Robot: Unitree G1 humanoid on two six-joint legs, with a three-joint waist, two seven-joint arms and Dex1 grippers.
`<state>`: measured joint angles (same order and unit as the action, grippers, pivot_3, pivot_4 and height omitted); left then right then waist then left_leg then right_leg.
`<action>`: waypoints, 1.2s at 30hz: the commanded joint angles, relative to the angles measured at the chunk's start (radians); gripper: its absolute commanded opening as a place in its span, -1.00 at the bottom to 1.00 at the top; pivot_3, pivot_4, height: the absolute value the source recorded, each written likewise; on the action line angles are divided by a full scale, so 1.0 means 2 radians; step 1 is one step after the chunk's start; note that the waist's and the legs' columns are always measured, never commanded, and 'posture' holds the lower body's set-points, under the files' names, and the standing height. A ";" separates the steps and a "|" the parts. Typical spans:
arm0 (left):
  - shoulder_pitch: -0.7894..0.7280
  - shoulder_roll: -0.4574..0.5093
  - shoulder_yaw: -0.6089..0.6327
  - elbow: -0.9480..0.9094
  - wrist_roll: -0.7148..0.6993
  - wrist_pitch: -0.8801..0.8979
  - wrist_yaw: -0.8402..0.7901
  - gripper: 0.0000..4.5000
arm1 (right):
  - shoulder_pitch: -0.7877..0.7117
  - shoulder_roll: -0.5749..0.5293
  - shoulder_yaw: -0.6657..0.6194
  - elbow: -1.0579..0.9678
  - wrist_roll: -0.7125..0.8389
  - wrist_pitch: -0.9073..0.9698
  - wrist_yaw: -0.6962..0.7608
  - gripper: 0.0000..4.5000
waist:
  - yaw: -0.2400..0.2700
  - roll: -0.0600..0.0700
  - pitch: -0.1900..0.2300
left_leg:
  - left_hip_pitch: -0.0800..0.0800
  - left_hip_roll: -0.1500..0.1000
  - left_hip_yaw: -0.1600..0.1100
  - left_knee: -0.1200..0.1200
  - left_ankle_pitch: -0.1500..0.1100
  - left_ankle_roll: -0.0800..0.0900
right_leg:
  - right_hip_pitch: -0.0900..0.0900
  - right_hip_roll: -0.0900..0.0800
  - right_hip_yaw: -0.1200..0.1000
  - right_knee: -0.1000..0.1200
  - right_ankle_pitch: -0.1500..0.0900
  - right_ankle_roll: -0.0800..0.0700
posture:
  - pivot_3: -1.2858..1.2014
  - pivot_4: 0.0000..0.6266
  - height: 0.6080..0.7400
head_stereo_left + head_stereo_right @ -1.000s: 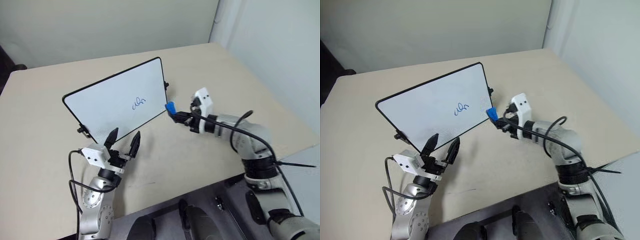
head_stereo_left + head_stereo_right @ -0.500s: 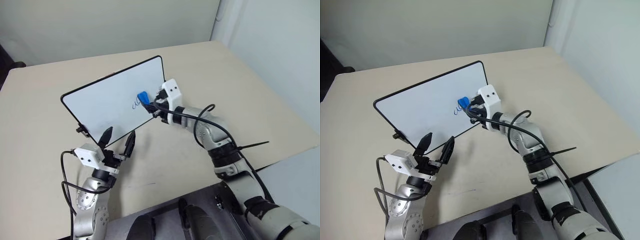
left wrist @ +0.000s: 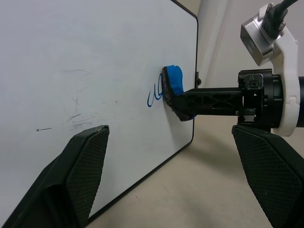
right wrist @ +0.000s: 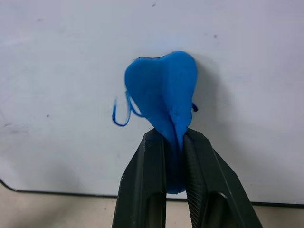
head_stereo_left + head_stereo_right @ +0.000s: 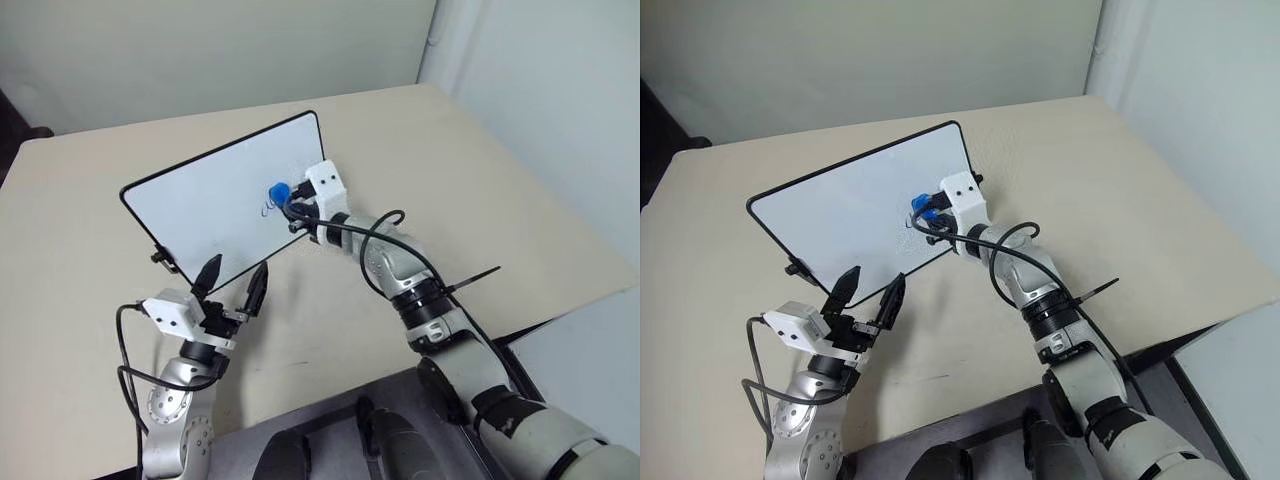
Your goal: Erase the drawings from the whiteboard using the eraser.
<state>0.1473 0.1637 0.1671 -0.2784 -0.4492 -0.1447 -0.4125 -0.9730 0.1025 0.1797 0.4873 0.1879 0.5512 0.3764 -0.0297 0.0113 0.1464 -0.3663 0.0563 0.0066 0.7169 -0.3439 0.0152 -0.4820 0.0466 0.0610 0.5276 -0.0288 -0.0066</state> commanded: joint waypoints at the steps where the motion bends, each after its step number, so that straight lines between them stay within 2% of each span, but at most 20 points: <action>1: 0.004 -0.001 -0.001 -0.026 -0.001 -0.003 0.001 1.00 | -0.003 0.025 0.031 -0.024 -0.015 -0.008 0.012 -0.89 | -0.002 0.000 0.000 | 0.000 0.001 0.000 0.000 0.000 0.000 | 0.000 0.000 0.000 0.000 0.000 0.000 | 0.03 -0.52 1.00; 8: 0.007 -0.007 -0.010 -0.027 0.003 -0.006 0.004 1.00 | -0.002 0.045 0.079 -0.034 -0.033 -0.011 0.031 -0.89 | -0.003 0.000 0.000 | 0.000 0.003 0.000 0.000 0.001 -0.001 | -0.001 0.002 -0.002 0.000 0.000 0.000 | 0.03 -0.52 1.00; 12: 0.007 -0.011 -0.014 -0.026 0.006 -0.009 0.005 1.00 | -0.013 0.052 0.083 -0.014 -0.040 -0.014 0.026 -0.89 | -0.003 0.000 0.000 | 0.000 0.003 0.000 0.000 0.001 -0.001 | 0.000 0.002 -0.002 0.000 0.000 -0.001 | 0.03 -0.52 1.00; 25: 0.005 -0.010 -0.005 -0.023 0.002 -0.008 0.004 1.00 | -0.071 0.033 -0.028 0.098 -0.030 -0.052 -0.057 -0.89 | -0.003 0.000 0.000 | 0.000 0.004 0.000 0.001 0.002 -0.004 | 0.000 0.002 -0.002 0.000 0.002 -0.002 | 0.03 -0.52 1.00; 36: 0.009 -0.010 -0.005 -0.030 0.000 -0.007 0.003 1.00 | -0.090 0.035 -0.056 0.156 -0.042 -0.066 -0.093 -0.89 | -0.004 0.000 0.000 | 0.000 0.004 0.000 0.001 0.003 -0.003 | -0.001 0.002 -0.003 0.000 0.004 -0.002 | 0.03 -0.52 1.00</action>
<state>0.1598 0.1404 0.1459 -0.2841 -0.4387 -0.1462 -0.4074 -1.1196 0.1607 0.0828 0.7993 0.1145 0.4413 0.2132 -0.0378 0.0111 0.1464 -0.3662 0.0636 0.0067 0.7184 -0.3378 0.0089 -0.4832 0.0498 0.0553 0.5270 -0.0214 -0.0102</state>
